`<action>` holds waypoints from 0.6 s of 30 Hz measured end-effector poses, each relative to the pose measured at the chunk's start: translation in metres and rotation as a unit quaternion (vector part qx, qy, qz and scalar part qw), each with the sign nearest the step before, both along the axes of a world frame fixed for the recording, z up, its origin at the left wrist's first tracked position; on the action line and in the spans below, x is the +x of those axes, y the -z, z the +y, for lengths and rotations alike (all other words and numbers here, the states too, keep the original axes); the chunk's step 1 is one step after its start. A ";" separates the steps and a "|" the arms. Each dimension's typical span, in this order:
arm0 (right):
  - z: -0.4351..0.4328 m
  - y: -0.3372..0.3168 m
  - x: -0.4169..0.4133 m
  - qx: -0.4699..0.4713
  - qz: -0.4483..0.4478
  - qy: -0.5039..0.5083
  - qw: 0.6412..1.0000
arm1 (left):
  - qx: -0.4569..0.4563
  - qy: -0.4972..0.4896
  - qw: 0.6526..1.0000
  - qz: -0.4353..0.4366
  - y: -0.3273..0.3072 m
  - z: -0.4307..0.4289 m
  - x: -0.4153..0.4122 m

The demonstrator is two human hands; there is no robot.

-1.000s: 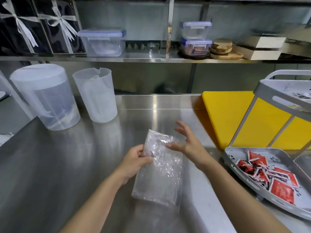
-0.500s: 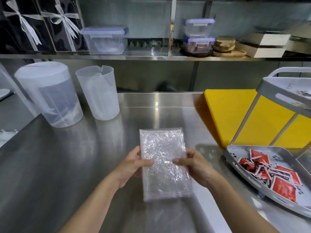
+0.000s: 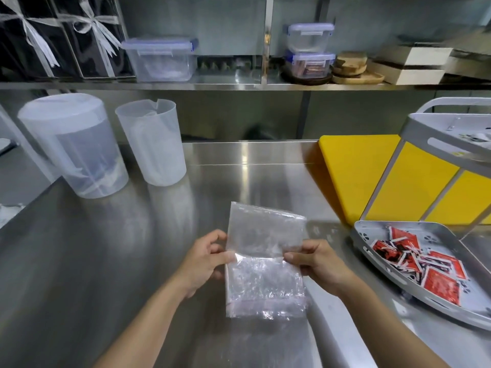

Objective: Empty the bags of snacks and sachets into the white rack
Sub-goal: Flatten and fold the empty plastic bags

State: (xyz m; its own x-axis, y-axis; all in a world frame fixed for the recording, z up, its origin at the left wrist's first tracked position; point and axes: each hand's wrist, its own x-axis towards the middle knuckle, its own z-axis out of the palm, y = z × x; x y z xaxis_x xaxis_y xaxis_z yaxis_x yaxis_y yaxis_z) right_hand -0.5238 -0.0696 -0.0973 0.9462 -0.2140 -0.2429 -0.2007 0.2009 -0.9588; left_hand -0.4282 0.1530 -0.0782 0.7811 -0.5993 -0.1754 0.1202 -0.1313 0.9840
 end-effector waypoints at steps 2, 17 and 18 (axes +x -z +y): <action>-0.003 0.002 -0.005 0.031 -0.007 -0.006 0.999 | -0.025 -0.017 0.999 0.023 0.001 -0.001 -0.002; -0.030 0.033 -0.098 0.015 -0.035 0.189 0.981 | 0.112 0.195 0.946 0.235 0.031 -0.060 -0.055; -0.032 0.033 -0.108 0.010 -0.038 0.197 0.980 | 0.119 0.208 0.942 0.235 0.034 -0.068 -0.064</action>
State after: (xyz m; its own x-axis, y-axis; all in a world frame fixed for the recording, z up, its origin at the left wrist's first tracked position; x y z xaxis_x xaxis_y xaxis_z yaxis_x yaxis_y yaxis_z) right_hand -0.6316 -0.1019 -0.1305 0.8064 -0.5622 -0.1836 -0.0327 0.2676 -0.9630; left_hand -0.4920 0.0850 -0.1121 0.2888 -0.7360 -0.6122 0.4249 -0.4745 0.7709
